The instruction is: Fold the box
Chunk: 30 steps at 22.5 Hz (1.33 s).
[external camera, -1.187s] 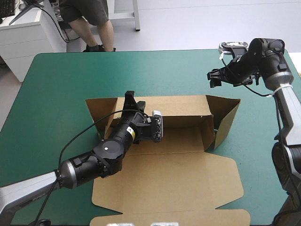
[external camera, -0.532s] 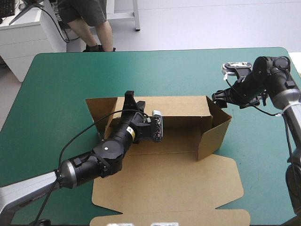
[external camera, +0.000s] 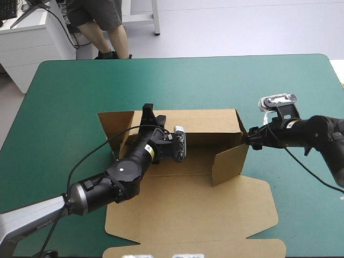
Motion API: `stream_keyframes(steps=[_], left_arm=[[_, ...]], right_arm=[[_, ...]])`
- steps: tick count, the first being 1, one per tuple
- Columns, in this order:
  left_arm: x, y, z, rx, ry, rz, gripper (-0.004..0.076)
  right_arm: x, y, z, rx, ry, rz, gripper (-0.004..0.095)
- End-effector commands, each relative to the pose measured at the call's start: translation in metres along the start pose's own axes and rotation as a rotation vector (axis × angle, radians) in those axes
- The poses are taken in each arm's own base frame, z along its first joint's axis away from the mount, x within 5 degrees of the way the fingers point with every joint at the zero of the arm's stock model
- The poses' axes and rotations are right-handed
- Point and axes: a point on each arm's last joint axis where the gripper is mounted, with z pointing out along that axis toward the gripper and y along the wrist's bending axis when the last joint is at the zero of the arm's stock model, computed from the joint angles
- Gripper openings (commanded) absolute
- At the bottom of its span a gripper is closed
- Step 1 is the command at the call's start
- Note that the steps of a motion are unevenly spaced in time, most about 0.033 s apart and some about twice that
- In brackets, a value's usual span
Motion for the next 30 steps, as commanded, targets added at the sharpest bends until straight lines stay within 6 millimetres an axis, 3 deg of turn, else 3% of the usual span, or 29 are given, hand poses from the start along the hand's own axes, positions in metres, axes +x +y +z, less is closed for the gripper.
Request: stream_keyframes(steps=[1,8,17,23,30], left_arm=[[0.002,0.011,-0.007,-0.042,0.019,-0.022,-0.0008],[0.002,0.01,-0.007,-0.039,0.011,-0.022,-0.0008],[0.001,0.01,-0.007,-0.039,0.008,-0.022,-0.0008],[-0.001,0.009,-0.007,-0.03,-0.02,-0.012,-0.0008],[-0.006,0.0,0.002,0.004,-0.027,0.012,-0.0008]], right_arm=[[0.002,0.005,-0.025,0.021,-0.168,-0.06,0.0752],[0.017,0.012,-0.034,-0.012,-0.164,-0.118,0.0752],[0.022,0.023,-0.034,-0.135,-0.122,-0.192,0.0752],[0.014,0.029,-0.007,-0.295,-0.122,-0.178,0.0752],[0.011,0.031,-0.008,-0.307,-0.166,-0.247,0.0752]])
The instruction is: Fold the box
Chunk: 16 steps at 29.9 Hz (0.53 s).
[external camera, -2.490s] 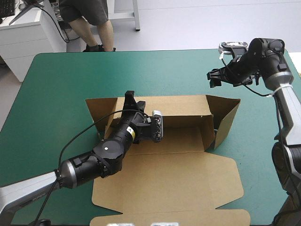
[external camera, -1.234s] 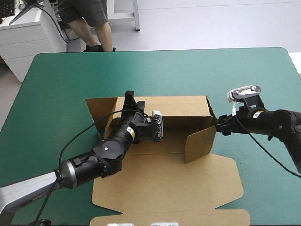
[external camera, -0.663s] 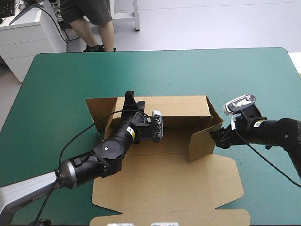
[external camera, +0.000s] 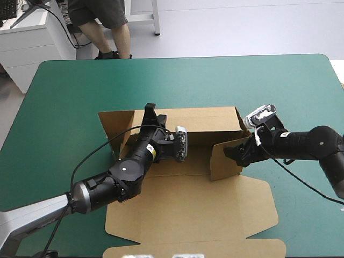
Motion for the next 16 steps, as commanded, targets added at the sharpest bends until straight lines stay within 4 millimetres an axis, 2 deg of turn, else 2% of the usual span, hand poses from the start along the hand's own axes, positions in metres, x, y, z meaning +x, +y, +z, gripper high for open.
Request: stream_keyframes(steps=[1,6,10,13,16], left_arm=[[-0.004,0.004,-0.002,-0.002,-0.029,-0.018,-0.0008],[-0.008,-0.002,0.003,0.019,-0.046,-0.01,-0.0008],[-0.007,-0.002,0.004,0.018,-0.036,-0.009,-0.0008],[-0.005,-0.002,0.004,0.012,-0.013,-0.011,-0.0008],[-0.004,-0.002,0.004,0.011,-0.003,-0.013,-0.0008]], right_arm=[[-0.012,0.002,-0.009,0.023,-0.087,-0.024,0.0752],[-0.013,0.001,-0.005,0.034,-0.094,-0.044,0.0751],[-0.014,0.004,0.014,0.008,-0.059,-0.065,0.0737],[-0.016,0.008,0.028,0.016,-0.041,-0.096,0.066],[-0.017,0.01,0.033,0.035,-0.042,-0.108,0.0566]])
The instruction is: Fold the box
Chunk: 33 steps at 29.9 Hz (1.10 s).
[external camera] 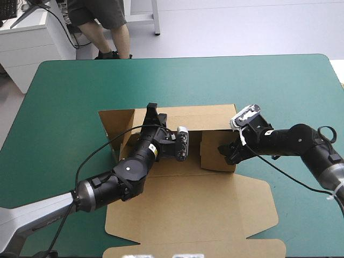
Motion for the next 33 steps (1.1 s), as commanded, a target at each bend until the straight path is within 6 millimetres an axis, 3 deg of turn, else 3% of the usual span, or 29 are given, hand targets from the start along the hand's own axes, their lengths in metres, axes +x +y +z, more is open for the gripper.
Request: stream_keyframes(steps=[1,11,19,21,26,28,33], left_arm=[[-0.003,0.003,-0.004,0.012,-0.025,-0.053,-0.0008],[-0.004,0.003,-0.004,0.013,-0.037,-0.053,-0.0008],[-0.006,0.012,-0.006,-0.01,-0.048,-0.071,0.0021],[-0.01,0.022,-0.01,-0.033,-0.066,-0.095,0.0101],[-0.027,0.045,-0.026,-0.093,-0.137,-0.182,0.0409],[-0.034,0.051,-0.033,-0.112,-0.155,-0.191,0.0496],[-0.043,0.057,-0.042,-0.134,-0.165,-0.197,0.053]], right_arm=[[-0.013,0.006,-0.005,0.014,-0.068,-0.006,0.0523],[-0.009,0.009,-0.006,-0.023,-0.03,-0.036,-0.0017],[-0.011,0.007,-0.006,0.001,-0.051,-0.018,-0.0011],[-0.013,0.003,-0.007,0.047,-0.063,0.0,-0.0011],[-0.019,-0.009,-0.011,0.177,-0.088,0.011,-0.0007],[-0.024,-0.014,-0.015,0.237,-0.101,0.014,-0.0007],[-0.034,-0.028,-0.028,0.398,-0.119,0.074,-0.0007]])
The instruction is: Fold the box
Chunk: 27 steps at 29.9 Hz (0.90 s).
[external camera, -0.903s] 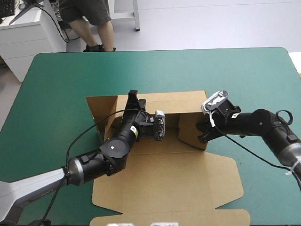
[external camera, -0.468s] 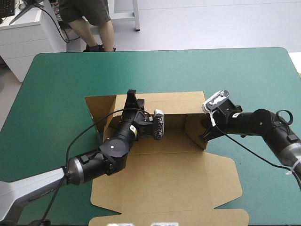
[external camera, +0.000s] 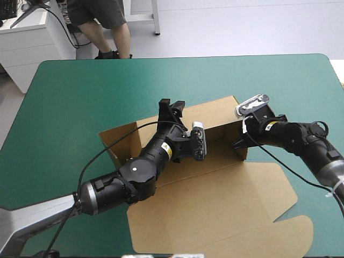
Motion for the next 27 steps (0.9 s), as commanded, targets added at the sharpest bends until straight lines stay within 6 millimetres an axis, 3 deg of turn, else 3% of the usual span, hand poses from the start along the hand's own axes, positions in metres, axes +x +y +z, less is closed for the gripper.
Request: stream_keyframes(steps=[1,7,9,11,14,15,19,22,27], left_arm=[[-0.009,0.025,-0.018,-0.089,-0.026,-0.032,0.053],[-0.017,0.022,-0.029,-0.101,-0.011,-0.021,0.0524],[-0.019,0.021,-0.033,-0.107,-0.005,-0.003,0.0469],[-0.02,0.021,-0.036,-0.108,-0.009,0.004,0.0327],[-0.023,0.021,-0.039,-0.104,-0.029,0.036,0.0041],[-0.024,0.02,-0.039,-0.1,-0.033,0.056,-0.0002],[-0.027,0.016,-0.039,-0.02,-0.053,0.105,0.002],[-0.033,0.013,-0.045,0.158,-0.081,0.05,0.002],[-0.048,0.035,-0.065,0.338,-0.138,-0.052,0.002]], right_arm=[[-0.021,-0.015,-0.018,0.157,-0.122,0.037,-0.0008],[-0.02,-0.022,-0.02,0.233,-0.127,0.127,-0.0008],[-0.021,-0.021,-0.02,0.228,-0.131,0.134,-0.0014],[-0.021,-0.021,-0.02,0.219,-0.129,0.15,-0.0018],[-0.02,-0.02,-0.019,0.209,-0.119,0.165,-0.0018],[-0.019,-0.019,-0.019,0.203,-0.118,0.174,-0.0019],[-0.018,-0.019,-0.019,0.2,-0.104,0.179,-0.0019],[-0.018,-0.019,-0.019,0.2,-0.103,0.179,-0.0019],[-0.018,-0.019,-0.019,0.2,-0.103,0.179,-0.0019]])
